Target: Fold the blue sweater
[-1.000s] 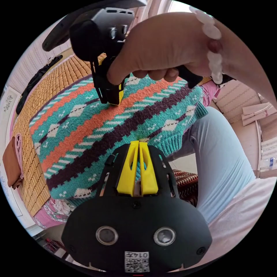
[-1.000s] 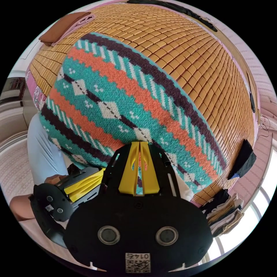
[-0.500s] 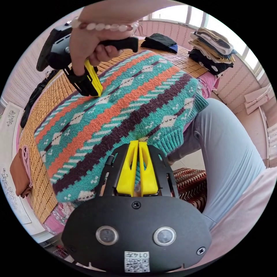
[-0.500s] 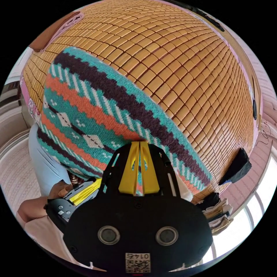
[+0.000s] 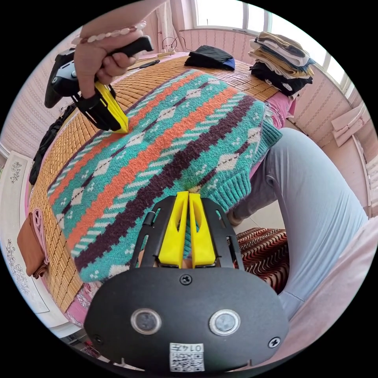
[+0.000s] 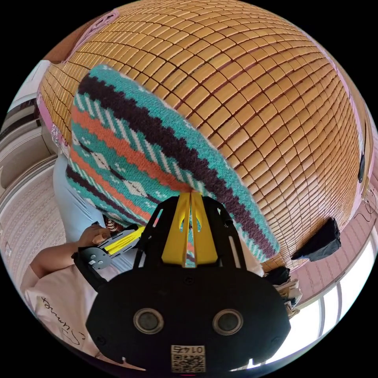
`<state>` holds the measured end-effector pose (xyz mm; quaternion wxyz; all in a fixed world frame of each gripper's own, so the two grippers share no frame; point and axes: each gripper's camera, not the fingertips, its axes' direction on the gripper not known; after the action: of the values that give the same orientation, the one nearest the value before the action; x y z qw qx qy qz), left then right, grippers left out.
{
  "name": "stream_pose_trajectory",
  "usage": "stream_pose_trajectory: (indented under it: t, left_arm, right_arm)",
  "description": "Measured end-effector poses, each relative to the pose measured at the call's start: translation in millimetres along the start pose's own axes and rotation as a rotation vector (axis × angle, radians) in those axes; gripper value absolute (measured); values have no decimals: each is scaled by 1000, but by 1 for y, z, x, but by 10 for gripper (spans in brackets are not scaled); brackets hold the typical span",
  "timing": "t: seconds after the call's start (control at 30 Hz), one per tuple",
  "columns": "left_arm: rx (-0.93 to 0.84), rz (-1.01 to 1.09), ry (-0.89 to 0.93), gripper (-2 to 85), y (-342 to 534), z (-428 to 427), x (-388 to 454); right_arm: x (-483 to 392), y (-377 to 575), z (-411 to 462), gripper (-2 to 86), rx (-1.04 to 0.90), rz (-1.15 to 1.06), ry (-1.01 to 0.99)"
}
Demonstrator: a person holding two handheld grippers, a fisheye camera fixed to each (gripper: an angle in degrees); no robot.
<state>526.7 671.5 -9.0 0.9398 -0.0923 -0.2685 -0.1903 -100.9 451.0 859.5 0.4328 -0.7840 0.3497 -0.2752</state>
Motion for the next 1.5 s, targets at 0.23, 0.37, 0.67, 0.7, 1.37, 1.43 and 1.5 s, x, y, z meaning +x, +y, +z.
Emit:
stream_pose_trajectory:
  t: [0.23, 0.37, 0.67, 0.7, 1.37, 1.43, 1.5]
  left_arm:
    - [5, 32, -21, -10, 2, -1, 7]
    - [19, 44, -21, -10, 4, -1, 8]
    - [18, 46, 22, -9, 4, 1, 0]
    - [17, 63, 13, -9, 4, 1, 2]
    - [132, -44, 165, 3, -4, -62, -2]
    - [149, -25, 173, 19, -10, -69, 8]
    - [170, -24, 217, 49, -16, -74, 14]
  right_arm:
    - [15, 0, 20, -4, 61, 80, 71]
    - [21, 1, 49, -5, 66, 125, 102]
    - [39, 48, 115, -6, 75, 146, 115]
    - [42, 58, 118, -6, 99, 150, 100]
    - [121, 608, 510, 68, 764, 730, -602]
    - [125, 609, 529, 36, 724, 722, -591]
    - [131, 611, 547, 8, 667, 729, -602]
